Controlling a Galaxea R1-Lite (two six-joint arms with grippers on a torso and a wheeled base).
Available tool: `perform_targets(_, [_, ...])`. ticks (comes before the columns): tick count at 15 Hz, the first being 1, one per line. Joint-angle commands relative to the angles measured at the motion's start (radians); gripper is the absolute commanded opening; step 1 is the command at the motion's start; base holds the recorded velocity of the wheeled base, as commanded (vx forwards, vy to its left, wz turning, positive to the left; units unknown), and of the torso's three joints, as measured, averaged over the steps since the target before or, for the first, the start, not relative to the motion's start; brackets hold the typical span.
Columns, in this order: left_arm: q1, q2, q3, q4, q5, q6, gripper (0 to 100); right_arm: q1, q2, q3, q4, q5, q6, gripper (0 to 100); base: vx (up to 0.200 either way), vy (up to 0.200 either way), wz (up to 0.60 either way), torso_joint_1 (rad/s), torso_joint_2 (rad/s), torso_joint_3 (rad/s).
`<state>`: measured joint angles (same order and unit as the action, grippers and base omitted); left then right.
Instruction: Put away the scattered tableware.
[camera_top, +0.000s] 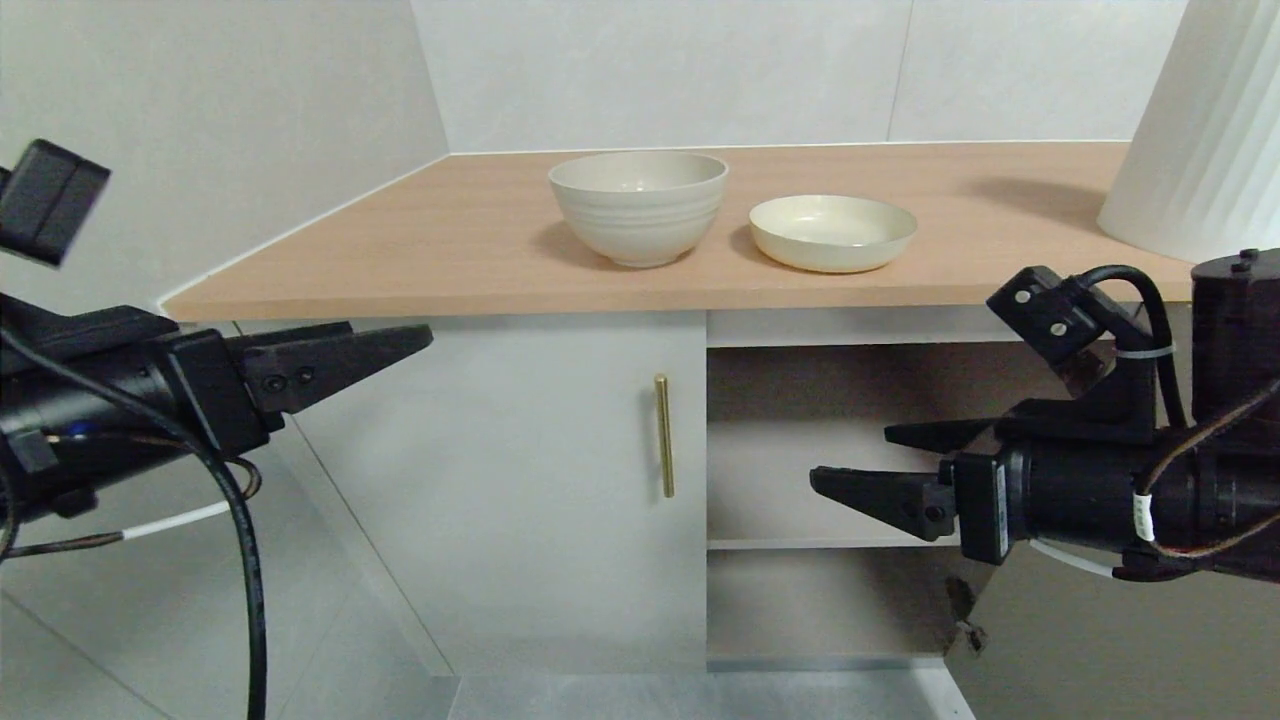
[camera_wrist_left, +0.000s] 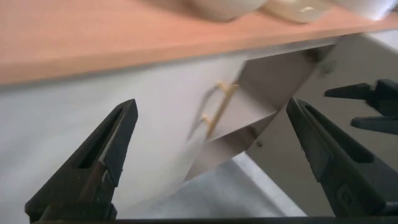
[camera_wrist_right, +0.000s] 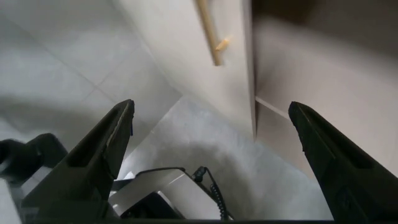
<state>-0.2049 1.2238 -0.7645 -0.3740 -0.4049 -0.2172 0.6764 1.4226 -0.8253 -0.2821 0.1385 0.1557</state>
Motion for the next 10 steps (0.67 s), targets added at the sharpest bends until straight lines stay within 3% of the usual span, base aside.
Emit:
perform_targets(1, [-0.007, -0.041, -0.012, 0.021, -0.005, -0.001, 100, 0.000, -0.017, 0.008, 0.000, 0.003, -0.013, 100, 0.000, 0.000, 0.00, 0.000, 0.00, 0.000])
perform_targets(6, [-0.010, 0.005, -0.010, 0.023, -0.008, -0.001, 100, -0.001, -0.005, 0.008, 0.000, 0.001, -0.022, 100, 0.000, 0.000, 0.00, 0.045, -0.18, -0.187])
perform_targets(10, [-0.014, 0.059, 0.001, 0.021, -0.015, -0.004, 100, -0.009, 0.009, 0.008, -0.002, -0.004, -0.022, 100, 0.000, 0.000, 0.00, 0.171, -0.51, -0.294])
